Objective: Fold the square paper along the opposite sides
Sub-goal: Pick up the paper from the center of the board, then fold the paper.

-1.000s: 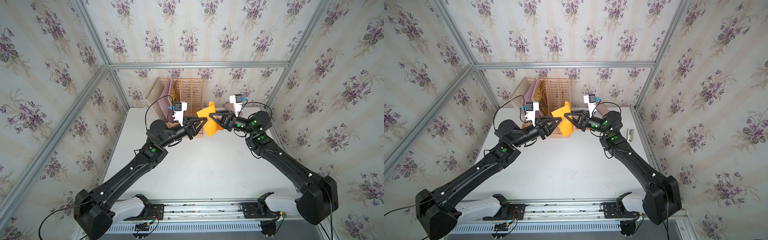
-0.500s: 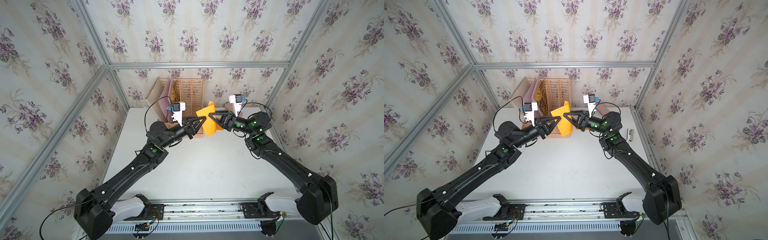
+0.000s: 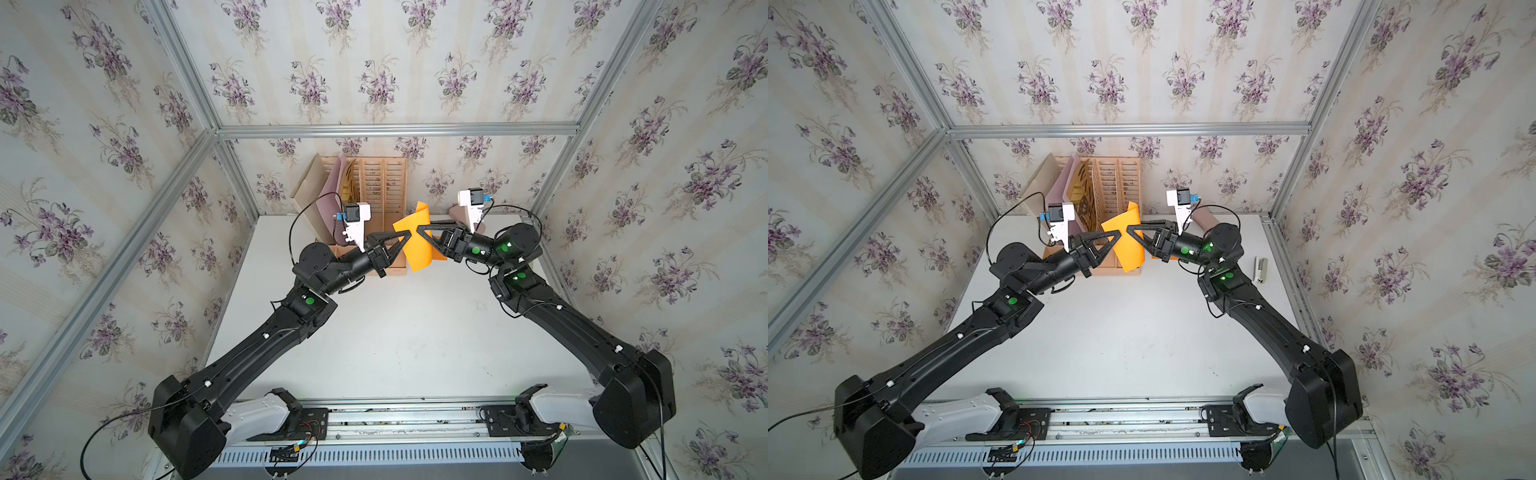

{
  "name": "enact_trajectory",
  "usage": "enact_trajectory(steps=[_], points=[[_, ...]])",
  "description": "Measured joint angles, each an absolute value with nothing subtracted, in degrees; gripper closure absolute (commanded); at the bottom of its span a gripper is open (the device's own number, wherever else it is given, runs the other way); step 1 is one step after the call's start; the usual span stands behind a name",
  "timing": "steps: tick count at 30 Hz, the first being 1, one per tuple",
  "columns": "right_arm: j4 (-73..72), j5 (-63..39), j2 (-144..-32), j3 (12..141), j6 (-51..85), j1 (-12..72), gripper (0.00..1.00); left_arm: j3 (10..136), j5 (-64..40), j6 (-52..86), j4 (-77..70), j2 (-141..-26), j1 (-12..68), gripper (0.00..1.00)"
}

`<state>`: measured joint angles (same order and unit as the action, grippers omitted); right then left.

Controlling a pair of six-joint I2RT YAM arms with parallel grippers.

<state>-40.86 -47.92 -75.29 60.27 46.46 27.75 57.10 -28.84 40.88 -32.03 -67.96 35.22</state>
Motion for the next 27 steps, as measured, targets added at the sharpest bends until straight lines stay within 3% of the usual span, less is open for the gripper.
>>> enact_trajectory(steps=[6, 13, 17, 27], points=[[-37.43, -47.64, -74.13, 60.73, 44.21, 27.75, 0.36, 58.96, -28.75, 40.36, -29.32, -67.99, 35.22, 1.0], [-14.94, -40.73, -68.88, 69.17, 26.98, 26.96, 0.26, 73.56, -28.75, 30.33, -9.47, -69.23, 35.22, 1.0], [-1.72, -33.71, -67.18, 72.51, 16.43, 26.13, 0.13, 82.96, -29.08, 21.87, 5.72, -70.96, 35.22, 1.0], [10.44, -28.25, -66.7, 72.55, 4.32, 21.76, 0.13, 91.57, -35.57, 8.62, 27.94, -70.63, 35.97, 1.0]])
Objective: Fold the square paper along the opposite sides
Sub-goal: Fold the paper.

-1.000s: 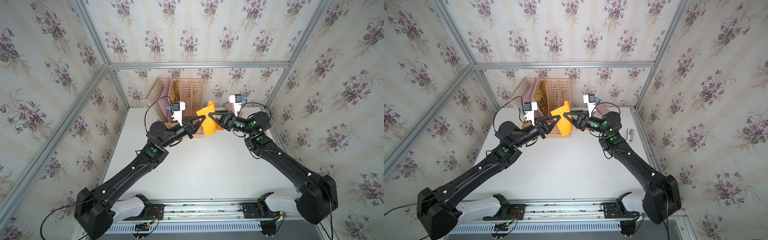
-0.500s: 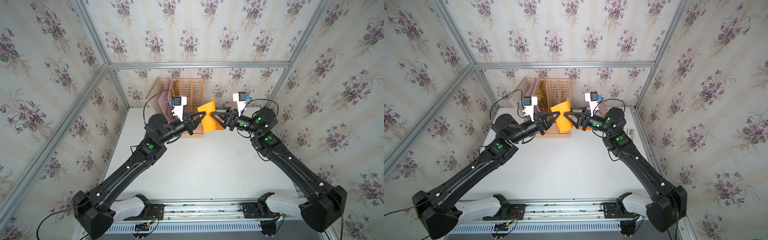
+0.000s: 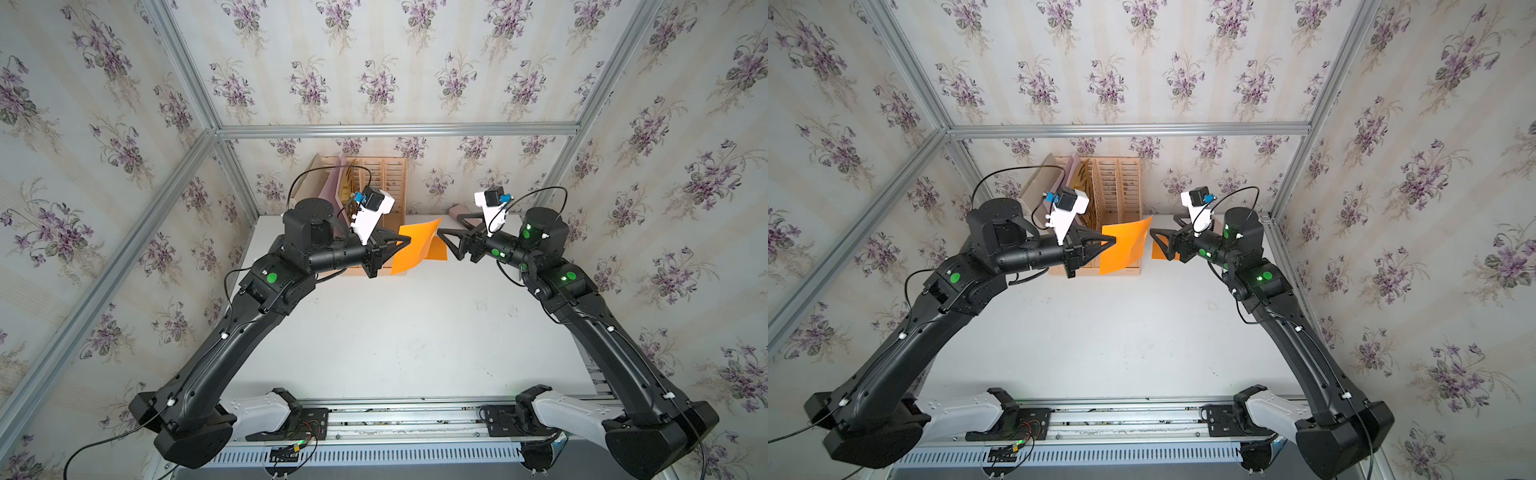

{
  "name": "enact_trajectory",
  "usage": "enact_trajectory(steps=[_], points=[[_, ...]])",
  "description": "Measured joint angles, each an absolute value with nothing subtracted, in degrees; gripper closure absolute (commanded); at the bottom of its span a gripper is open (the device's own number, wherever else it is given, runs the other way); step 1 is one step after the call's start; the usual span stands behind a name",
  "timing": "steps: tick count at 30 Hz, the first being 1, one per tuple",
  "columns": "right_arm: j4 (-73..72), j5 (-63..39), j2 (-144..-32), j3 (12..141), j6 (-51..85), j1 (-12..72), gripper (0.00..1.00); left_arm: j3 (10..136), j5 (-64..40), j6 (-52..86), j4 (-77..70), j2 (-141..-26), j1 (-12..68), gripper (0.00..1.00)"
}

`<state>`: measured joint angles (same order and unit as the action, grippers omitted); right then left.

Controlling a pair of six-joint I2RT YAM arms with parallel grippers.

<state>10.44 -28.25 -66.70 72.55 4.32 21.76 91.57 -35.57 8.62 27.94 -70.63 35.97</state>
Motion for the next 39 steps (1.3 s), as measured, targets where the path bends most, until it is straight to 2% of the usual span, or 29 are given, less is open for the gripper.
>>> enact_trajectory(steps=[7, 13, 19, 26, 39], points=[[9.1, -33.67, -67.99, 71.31, 3.38, 20.05, 0.15, 88.64, -39.13, 7.51, 28.25, -67.57, 36.03, 1.0], [2.92, -47.33, -67.07, 67.59, 5.15, 19.9, 0.16, 86.41, -37.87, 7.53, 25.47, -67.26, 36.01, 1.0], [-5.63, -58.13, -64.03, 64.12, 9.98, 19.9, 0.16, 84.55, -31.75, 7.97, 23.27, -67.26, 35.99, 1.0], [-8.67, -61.01, -63.48, 62.94, 12.69, 19.9, 0.16, 84.33, -27.07, 8.14, 21.98, -67.51, 35.99, 1.0], [-12.99, -63.07, -66.0, 62.67, 17.04, 19.9, 0.17, 83.57, -25.96, 9.41, 20.36, -67.92, 35.99, 1.0]])
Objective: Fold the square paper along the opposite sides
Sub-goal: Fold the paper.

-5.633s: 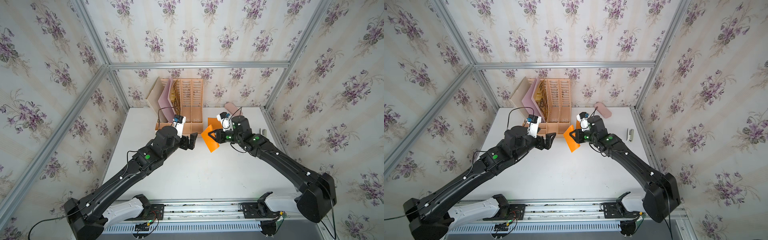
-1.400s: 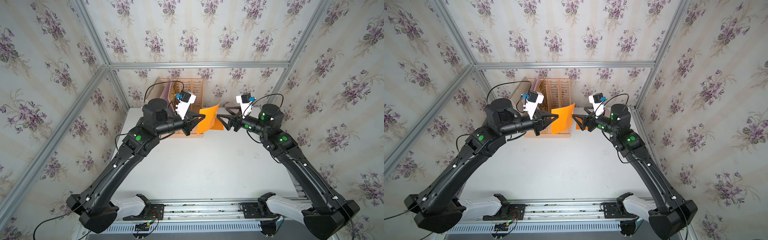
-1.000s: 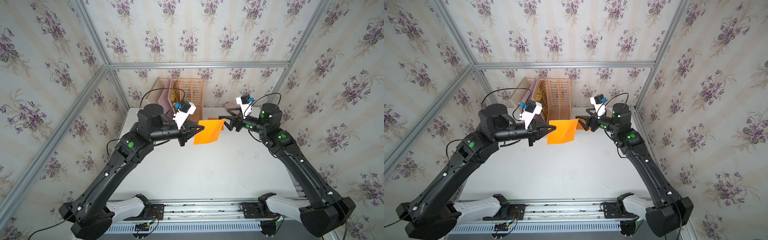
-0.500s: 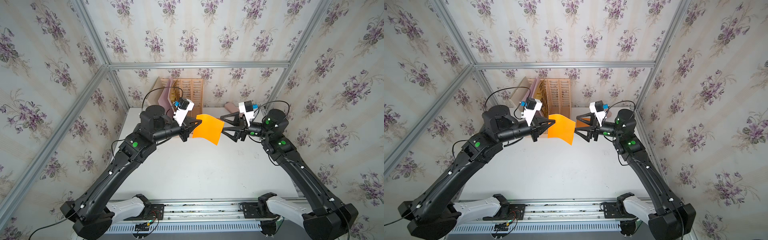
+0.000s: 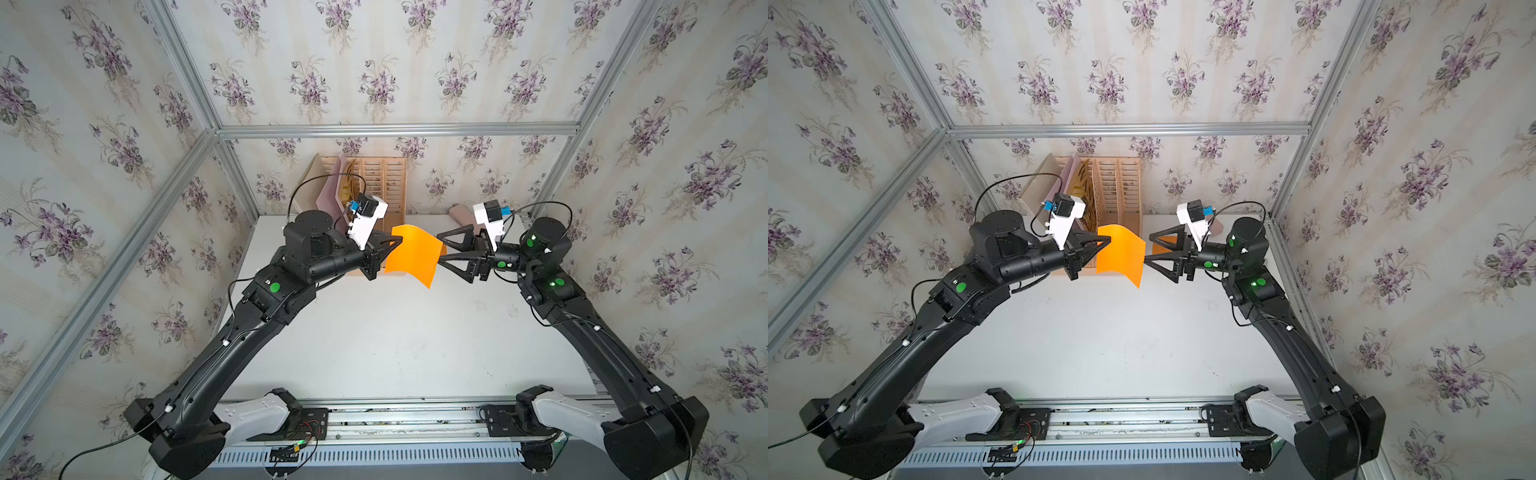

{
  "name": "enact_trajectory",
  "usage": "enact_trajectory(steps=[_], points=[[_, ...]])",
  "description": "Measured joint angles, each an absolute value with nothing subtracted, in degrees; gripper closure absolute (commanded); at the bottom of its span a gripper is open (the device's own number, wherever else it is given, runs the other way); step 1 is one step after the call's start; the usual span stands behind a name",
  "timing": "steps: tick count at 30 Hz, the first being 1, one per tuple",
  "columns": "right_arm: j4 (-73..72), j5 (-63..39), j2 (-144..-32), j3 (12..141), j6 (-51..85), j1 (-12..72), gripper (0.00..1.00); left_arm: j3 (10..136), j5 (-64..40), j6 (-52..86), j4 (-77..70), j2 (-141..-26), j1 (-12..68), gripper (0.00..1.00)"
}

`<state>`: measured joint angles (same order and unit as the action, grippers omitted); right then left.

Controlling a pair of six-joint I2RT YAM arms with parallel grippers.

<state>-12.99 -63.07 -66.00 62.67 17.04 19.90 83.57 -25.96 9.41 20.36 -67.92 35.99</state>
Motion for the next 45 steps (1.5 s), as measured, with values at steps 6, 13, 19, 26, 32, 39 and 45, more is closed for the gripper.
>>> enact_trajectory(steps=[6, 13, 19, 26, 32, 39, 45], points=[[-13.89, -63.68, -67.02, 62.63, 18.04, 19.92, 0.18, 83.55, -27.33, 9.85, 19.49, -67.99, 35.99, 1.0], [-14.31, -63.66, -67.29, 62.63, 18.37, 19.92, 0.19, 83.29, -28.73, 10.55, 19.4, -67.99, 35.99, 1.0], [-15.11, -63.9, -67.09, 62.24, 19.31, 19.9, 0.19, 83.09, -28.6, 10.55, 19.22, -68.31, 35.99, 1.0], [-15.4, -64.34, -66.7, 61.84, 19.53, 19.99, 0.19, 83.05, -27.35, 10.52, 19.09, -68.66, 35.99, 1.0], [-15.62, -65.23, -67.18, 61.82, 19.53, 21.15, 0.19, 83.05, -26.87, 10.52, 19.07, -68.82, 35.99, 1.0], [-15.64, -65.41, -68.18, 62.02, 19.55, 23.03, 0.19, 83.07, -25.98, 10.5, 19.07, -69.17, 35.99, 1.0], [-16.88, -65.65, -69.32, 62.46, 19.9, 24.36, 0.19, 83.07, -25.85, 10.5, 19.07, -69.45, 35.99, 1.0]])
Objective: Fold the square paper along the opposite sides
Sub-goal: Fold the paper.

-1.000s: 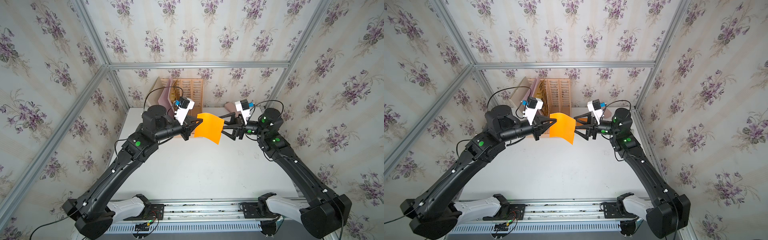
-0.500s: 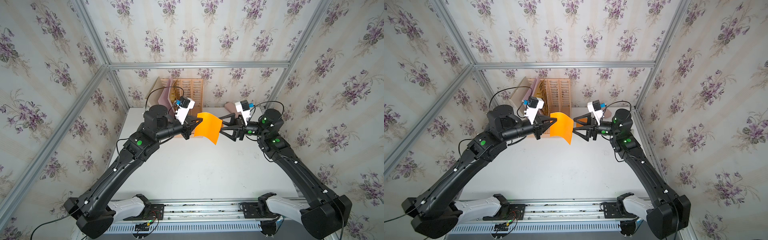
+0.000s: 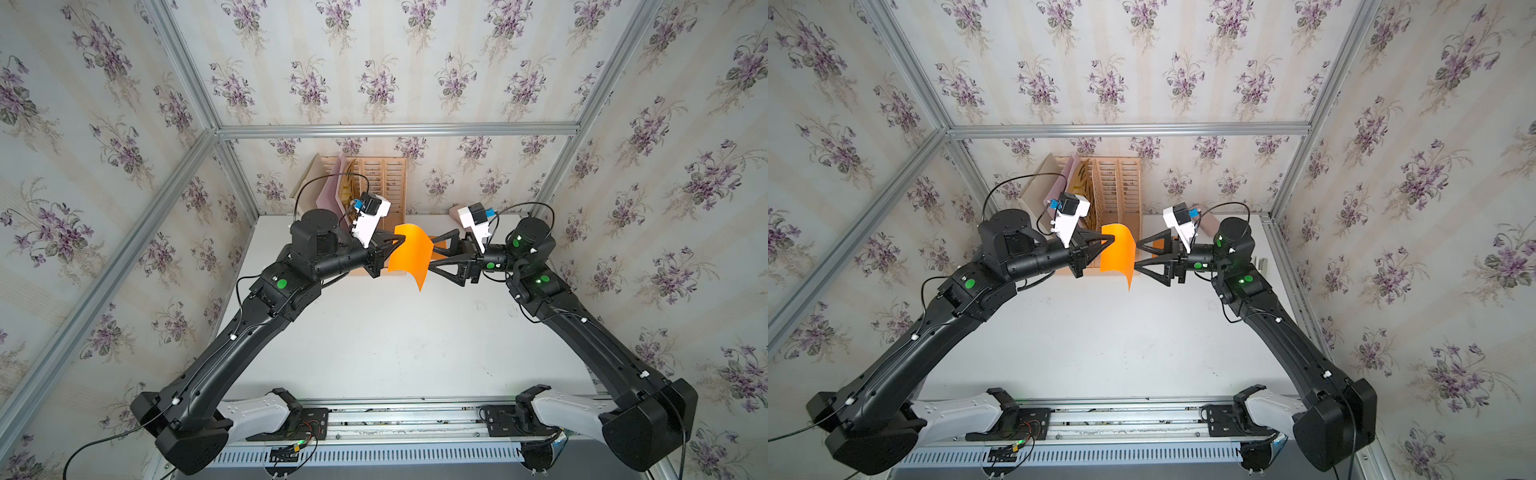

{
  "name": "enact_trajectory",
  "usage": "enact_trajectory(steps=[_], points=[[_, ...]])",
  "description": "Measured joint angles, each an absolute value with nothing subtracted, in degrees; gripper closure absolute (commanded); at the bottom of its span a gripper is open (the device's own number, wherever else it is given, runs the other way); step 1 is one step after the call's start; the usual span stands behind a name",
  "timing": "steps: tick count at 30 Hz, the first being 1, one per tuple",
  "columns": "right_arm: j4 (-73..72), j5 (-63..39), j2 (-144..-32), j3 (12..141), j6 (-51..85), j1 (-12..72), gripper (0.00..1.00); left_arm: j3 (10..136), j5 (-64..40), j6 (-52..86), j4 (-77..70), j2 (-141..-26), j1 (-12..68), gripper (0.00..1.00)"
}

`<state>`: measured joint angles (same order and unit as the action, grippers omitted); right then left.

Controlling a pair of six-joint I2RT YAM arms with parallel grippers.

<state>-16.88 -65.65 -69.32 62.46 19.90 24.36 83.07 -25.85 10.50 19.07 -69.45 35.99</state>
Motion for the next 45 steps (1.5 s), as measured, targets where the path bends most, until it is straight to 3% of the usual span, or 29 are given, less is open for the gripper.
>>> enact_trajectory(steps=[17, 31, 45], points=[[-18.28, -65.45, -75.07, 66.06, 21.26, 28.01, 0.2, 83.07, -26.61, 10.57, 19.07, -70.35, 35.99, 1.0], [-21.54, -65.63, -77.03, 66.81, 22.55, 29.23, 0.46, 81.87, -33.17, 13.04, 17.52, -70.57, 35.99, 1.0], [-23.18, -66.89, -76.66, 65.43, 22.74, 29.56, 0.58, 81.71, -35.03, 13.47, 16.84, -70.59, 35.99, 1.0]])
